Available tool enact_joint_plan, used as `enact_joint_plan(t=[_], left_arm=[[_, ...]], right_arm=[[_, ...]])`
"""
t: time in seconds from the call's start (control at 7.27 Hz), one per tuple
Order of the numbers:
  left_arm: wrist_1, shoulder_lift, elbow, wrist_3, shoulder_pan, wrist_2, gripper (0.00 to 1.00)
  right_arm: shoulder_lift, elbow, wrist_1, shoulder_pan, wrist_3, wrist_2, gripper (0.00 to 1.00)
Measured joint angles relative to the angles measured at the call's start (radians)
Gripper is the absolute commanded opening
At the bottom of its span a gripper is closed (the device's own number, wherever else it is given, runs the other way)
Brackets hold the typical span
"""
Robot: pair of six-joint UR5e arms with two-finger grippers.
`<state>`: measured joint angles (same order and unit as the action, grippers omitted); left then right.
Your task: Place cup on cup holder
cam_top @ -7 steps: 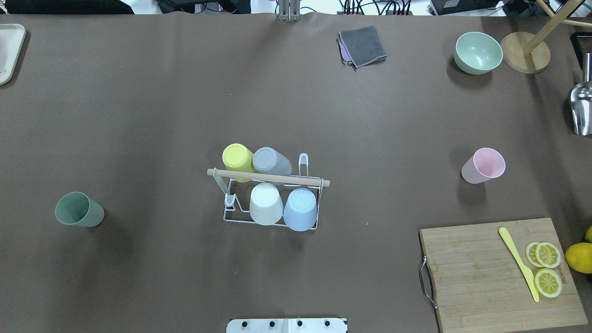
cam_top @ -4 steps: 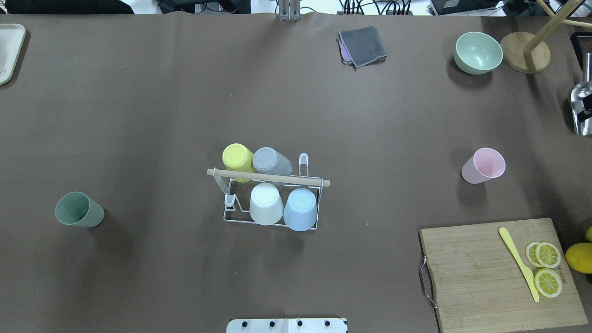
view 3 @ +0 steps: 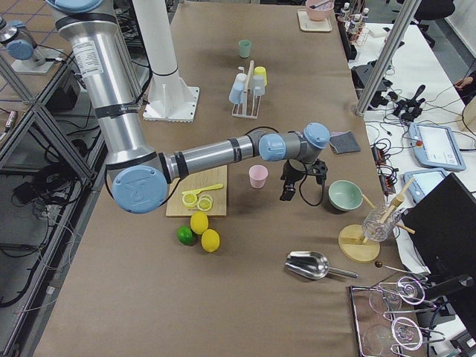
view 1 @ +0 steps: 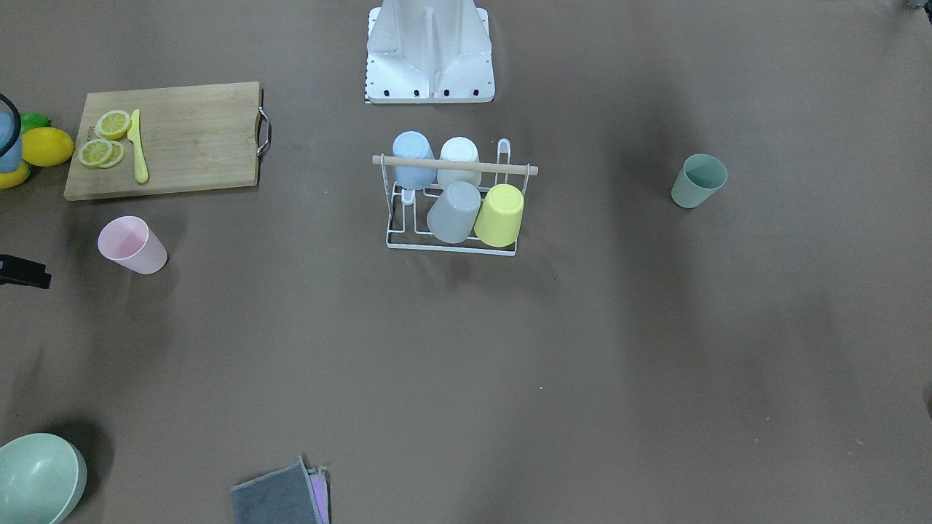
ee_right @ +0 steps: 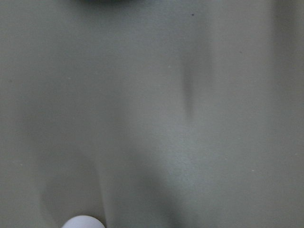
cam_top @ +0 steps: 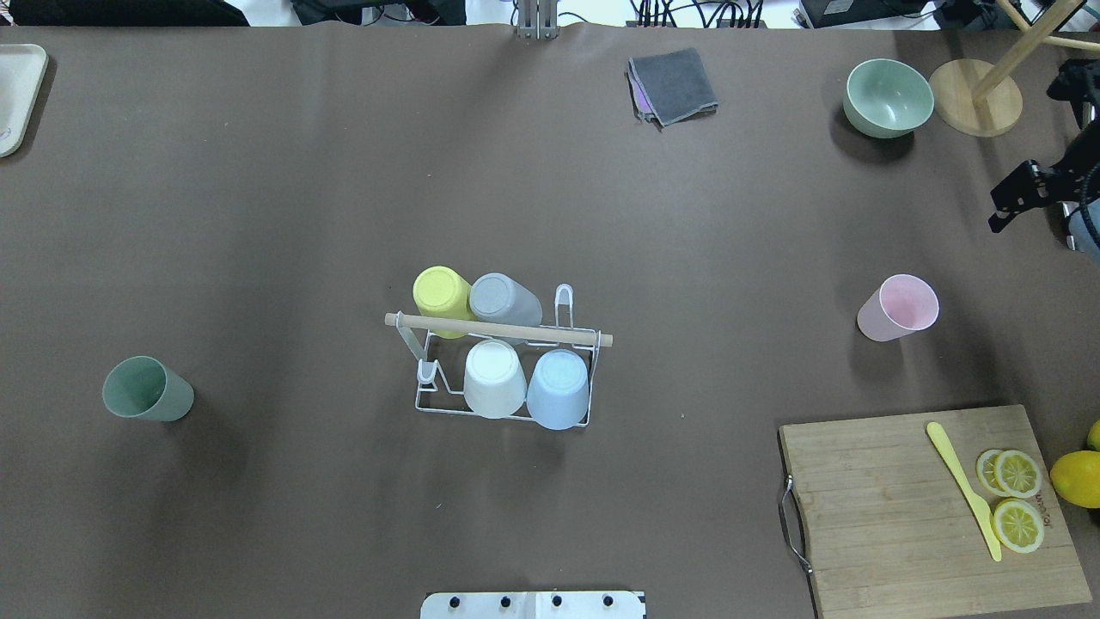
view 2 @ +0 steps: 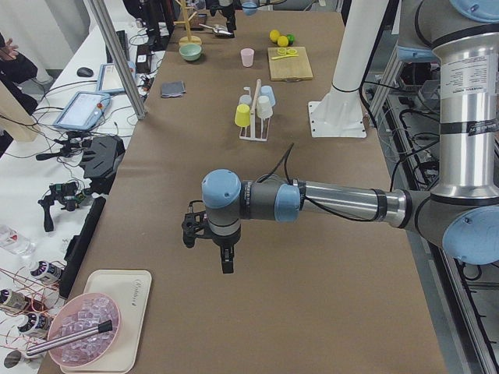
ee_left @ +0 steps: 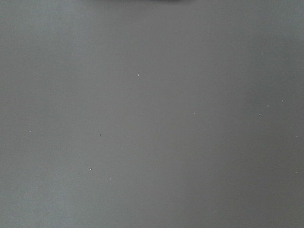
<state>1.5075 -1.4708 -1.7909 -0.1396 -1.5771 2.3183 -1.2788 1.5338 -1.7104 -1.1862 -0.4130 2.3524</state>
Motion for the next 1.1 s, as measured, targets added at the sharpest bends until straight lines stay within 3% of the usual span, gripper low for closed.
enact_joint_plan(t=[1.1], left_arm=[[0.001, 0.005, 0.004, 0.0, 0.001, -0.002, 0.99]], right_arm=[[0.088, -0.063, -0.006, 0.137, -0.024, -0.006, 0.99]])
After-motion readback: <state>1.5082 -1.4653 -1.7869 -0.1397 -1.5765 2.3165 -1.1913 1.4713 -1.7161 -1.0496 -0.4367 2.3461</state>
